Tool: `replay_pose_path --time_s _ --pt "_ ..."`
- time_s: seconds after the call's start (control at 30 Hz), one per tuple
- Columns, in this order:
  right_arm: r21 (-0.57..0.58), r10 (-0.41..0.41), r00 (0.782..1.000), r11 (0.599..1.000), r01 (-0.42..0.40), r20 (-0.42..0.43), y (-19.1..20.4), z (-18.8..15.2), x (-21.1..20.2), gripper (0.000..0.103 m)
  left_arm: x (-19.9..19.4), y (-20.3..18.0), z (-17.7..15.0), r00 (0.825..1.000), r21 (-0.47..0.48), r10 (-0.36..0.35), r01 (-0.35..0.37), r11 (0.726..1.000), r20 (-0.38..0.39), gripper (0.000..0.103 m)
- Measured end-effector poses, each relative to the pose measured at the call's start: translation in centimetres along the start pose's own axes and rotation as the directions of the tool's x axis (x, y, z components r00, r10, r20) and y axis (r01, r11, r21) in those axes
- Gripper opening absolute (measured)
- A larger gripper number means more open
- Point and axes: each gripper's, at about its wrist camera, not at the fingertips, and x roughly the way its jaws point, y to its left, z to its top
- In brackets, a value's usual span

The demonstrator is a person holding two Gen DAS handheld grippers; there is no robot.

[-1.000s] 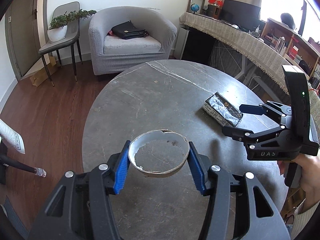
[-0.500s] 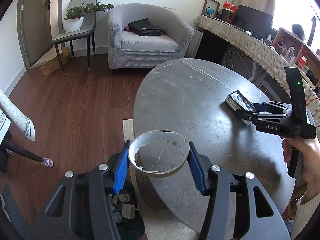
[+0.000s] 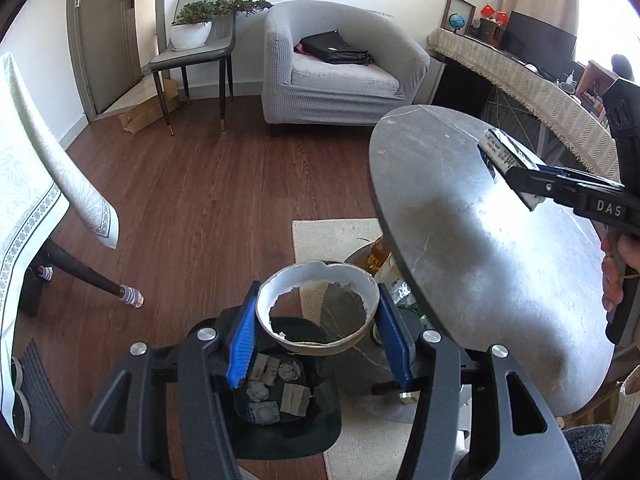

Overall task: Collect trash
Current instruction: 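Carry the tape roll over the bin with the left tool while the right carries the tissue pack, then open the left tool to drop the tape roll while the right drops the tissue pack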

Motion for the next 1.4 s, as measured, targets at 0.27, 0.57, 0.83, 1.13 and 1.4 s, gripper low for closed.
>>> replay_pose_path --time_s 0.27,0.57,0.83,1.13,1.4 --pt "-0.035 0.069 0.998 0.997 -0.069 -0.015 5.2 0.3 1.6 0.050 0.3 2.5 -3.2 0.998 -0.033 0.034 -0.036 0.999 -0.056 0.058" --pt "-0.121 0.108 0.993 0.986 -0.114 -0.058 10.3 0.3 3.6 0.050 3.1 5.6 -7.4 0.984 -0.019 0.085 -0.089 0.996 -0.156 0.058" --pt "-0.172 0.134 0.987 0.974 -0.148 -0.093 13.6 0.4 5.2 0.050 5.8 7.4 -10.0 0.963 -0.008 0.094 -0.099 0.995 -0.254 0.058" --pt "-0.211 0.157 0.978 0.960 -0.185 -0.140 16.7 0.4 8.1 0.050 8.9 9.0 -12.8 0.926 0.010 0.114 -0.119 0.993 -0.359 0.064" --pt "-0.233 0.149 0.971 0.954 -0.190 -0.185 18.7 -0.1 10.4 0.050 7.9 10.6 -12.8 0.939 -0.025 0.114 -0.128 0.991 -0.324 0.073"
